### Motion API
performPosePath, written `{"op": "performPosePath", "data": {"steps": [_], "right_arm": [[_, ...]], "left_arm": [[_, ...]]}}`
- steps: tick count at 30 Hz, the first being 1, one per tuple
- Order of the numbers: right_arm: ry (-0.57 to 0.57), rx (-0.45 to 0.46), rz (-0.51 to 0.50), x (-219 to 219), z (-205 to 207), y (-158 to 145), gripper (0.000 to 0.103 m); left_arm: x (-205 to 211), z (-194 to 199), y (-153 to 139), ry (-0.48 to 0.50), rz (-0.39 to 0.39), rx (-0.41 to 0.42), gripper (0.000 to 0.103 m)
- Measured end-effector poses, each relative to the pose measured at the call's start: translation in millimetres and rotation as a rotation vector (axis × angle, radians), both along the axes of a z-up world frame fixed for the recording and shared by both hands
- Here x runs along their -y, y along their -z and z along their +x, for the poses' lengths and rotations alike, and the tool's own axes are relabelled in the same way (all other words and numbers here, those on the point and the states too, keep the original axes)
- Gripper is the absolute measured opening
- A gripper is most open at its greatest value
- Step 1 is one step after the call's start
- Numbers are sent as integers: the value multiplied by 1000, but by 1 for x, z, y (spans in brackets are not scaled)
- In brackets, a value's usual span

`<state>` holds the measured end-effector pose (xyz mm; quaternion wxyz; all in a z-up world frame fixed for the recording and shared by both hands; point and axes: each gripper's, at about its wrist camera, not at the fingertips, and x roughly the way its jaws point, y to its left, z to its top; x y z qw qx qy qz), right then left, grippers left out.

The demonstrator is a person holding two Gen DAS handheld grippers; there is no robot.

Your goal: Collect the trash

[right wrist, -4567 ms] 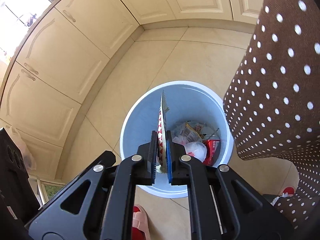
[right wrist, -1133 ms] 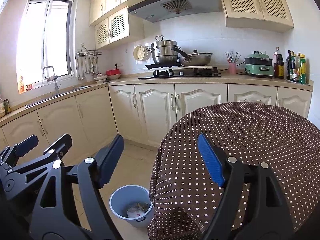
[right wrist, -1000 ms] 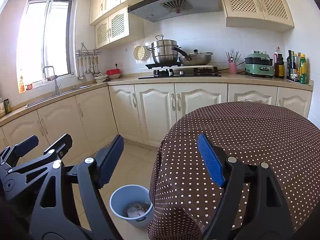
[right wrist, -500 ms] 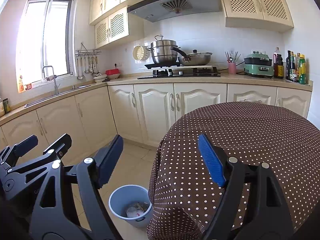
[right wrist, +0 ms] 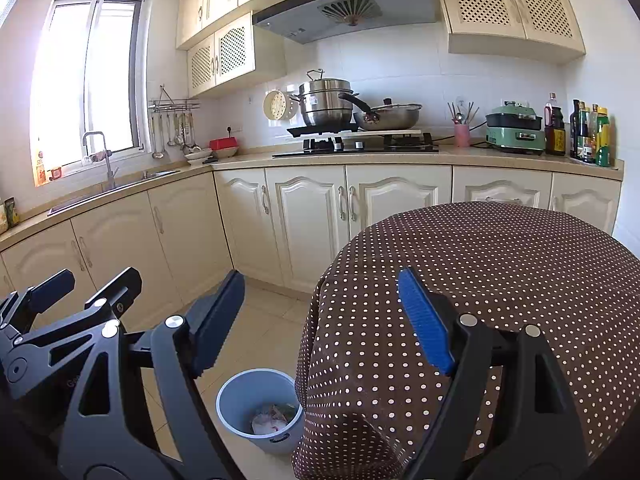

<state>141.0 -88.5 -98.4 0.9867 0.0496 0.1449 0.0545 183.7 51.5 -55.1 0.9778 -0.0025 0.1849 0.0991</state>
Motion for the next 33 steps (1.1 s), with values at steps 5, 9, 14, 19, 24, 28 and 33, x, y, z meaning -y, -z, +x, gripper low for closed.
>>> {"op": "performPosePath", "data": {"steps": [5, 9, 14, 19, 24, 28, 33], "right_arm": [[1, -3, 1, 0, 1, 1, 79], [2, -5, 2, -1, 1, 1, 79], [2, -5, 2, -1, 0, 1, 80], [2, -6, 1, -1, 0, 1, 80], [1, -10, 4, -2, 1, 2, 80], [2, -11, 4, -3, 1, 3, 80], [3, -12, 2, -3, 0, 4, 81]], "left_arm": [[0, 0, 0, -1, 2, -1, 86], [-1, 0, 1, 0, 2, -2, 86], [-1, 0, 0, 0, 3, -1, 86], [-2, 0, 1, 0, 3, -5, 86], [-3, 1, 2, -2, 2, -9, 86], [-4, -1, 4, -3, 5, -12, 86], [-6, 0, 3, -3, 7, -11, 86]]}}
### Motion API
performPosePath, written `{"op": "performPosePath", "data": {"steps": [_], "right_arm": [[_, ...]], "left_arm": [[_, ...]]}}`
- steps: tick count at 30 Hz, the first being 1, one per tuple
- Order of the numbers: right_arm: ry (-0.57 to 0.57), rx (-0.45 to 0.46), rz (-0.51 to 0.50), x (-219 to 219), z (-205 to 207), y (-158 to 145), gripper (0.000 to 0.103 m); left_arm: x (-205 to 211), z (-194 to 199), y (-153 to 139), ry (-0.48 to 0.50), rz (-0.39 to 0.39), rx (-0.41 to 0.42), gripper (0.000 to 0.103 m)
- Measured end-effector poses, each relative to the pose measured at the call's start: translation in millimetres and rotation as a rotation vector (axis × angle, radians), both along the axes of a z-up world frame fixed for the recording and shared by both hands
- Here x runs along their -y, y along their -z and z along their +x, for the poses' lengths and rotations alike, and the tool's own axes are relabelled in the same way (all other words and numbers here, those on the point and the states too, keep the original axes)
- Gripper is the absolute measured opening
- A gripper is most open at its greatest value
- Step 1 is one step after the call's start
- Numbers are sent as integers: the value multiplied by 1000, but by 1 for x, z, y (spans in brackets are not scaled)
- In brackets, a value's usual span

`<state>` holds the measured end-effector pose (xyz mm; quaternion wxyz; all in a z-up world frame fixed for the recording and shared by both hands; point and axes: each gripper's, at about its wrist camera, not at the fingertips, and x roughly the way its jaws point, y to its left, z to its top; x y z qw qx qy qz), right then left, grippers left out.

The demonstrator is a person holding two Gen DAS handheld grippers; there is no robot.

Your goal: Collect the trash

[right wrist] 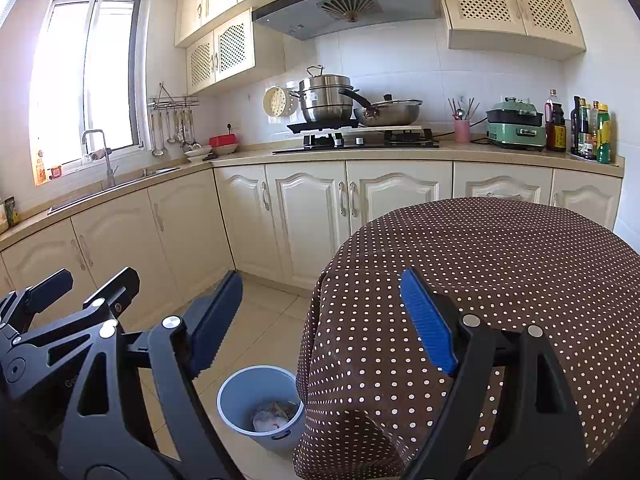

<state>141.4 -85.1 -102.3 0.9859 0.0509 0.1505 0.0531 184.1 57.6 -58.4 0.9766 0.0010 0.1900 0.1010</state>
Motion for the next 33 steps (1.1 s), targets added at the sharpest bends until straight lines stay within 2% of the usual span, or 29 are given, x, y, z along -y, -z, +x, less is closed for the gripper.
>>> {"op": "performPosePath", "data": {"steps": [33], "right_arm": [[-9, -9, -13, 2, 4, -3, 82]], "left_arm": [[-2, 0, -5, -10, 4, -12, 87]]}}
